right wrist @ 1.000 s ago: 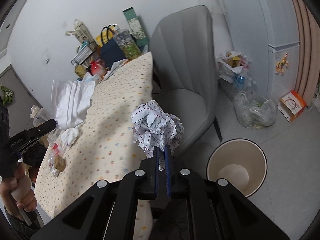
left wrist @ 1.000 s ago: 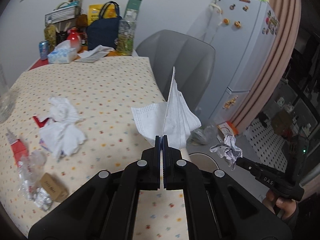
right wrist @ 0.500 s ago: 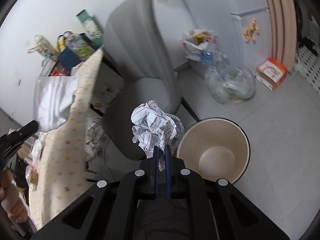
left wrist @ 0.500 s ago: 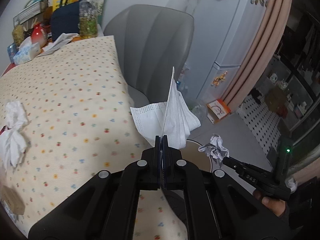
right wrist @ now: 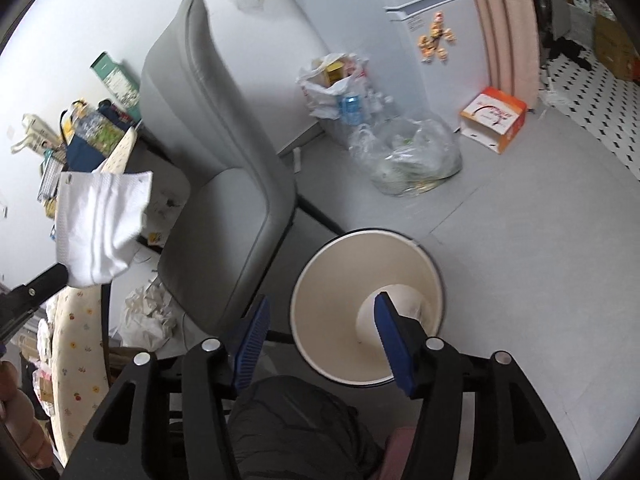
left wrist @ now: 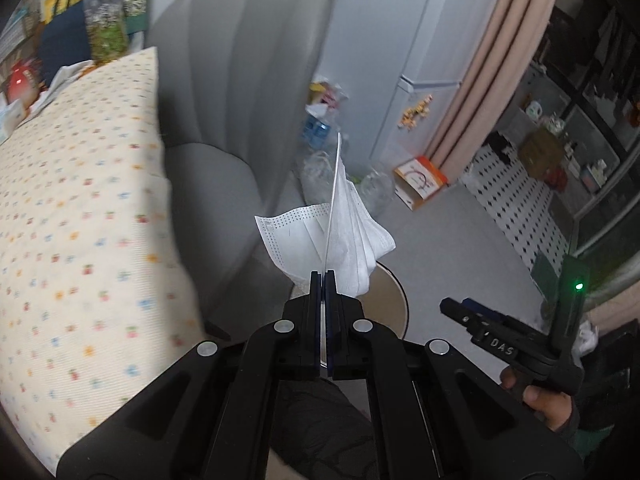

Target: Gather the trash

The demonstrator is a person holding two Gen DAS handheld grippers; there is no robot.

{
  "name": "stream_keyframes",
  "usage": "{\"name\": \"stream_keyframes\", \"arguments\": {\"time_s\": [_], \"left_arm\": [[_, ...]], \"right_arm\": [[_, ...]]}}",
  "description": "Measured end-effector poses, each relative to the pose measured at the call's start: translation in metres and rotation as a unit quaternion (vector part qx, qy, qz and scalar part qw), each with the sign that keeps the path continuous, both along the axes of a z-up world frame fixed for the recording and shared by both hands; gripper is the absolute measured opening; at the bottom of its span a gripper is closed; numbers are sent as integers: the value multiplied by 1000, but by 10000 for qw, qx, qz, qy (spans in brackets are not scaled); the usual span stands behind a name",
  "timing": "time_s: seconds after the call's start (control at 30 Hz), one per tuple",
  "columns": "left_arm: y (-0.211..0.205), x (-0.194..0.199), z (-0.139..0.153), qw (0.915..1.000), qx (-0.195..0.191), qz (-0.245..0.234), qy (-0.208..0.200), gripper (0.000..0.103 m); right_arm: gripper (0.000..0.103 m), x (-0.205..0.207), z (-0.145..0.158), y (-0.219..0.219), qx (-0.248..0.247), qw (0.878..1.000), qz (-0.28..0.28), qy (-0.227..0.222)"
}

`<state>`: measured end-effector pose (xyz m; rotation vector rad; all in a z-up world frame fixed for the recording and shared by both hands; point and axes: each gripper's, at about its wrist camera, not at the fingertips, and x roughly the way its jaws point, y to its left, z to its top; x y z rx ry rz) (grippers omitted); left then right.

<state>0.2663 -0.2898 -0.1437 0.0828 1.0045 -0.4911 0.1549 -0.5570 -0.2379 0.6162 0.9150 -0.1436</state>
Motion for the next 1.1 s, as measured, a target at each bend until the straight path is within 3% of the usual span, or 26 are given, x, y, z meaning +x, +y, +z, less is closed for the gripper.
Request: {"name": "stream_keyframes", "arguments": {"time_s": [0.4, 0.43, 0.5, 0.63, 0.77, 0.9, 1.1], "left_arm": [[-60, 12, -47, 9972, 303, -391, 561, 4], [-65, 13, -51, 9969, 398, -433, 521, 8], [-81, 9, -63, 9936, 867, -636, 338, 75], [-80, 3, -67, 9940, 927, -521, 273, 76], [-66, 4, -53, 9952, 887, -377, 165, 78], [-41, 4, -31, 9977, 669, -44, -31, 92], [2, 1, 2, 9983, 325, 376, -297, 94]], "right_arm": [[59, -24, 5, -48, 24, 9990, -455, -26], [59, -25, 5, -50, 26, 9988, -478, -31], [59, -27, 6, -53, 38, 9987, -512, -39], [59, -30, 8, -53, 17, 9986, -519, -57], [59, -28, 10, -48, -3, 9988, -488, -67], [69, -26, 20, -37, -70, 9990, -411, -148], [87, -21, 46, -7, -332, 9986, -196, -351]]}}
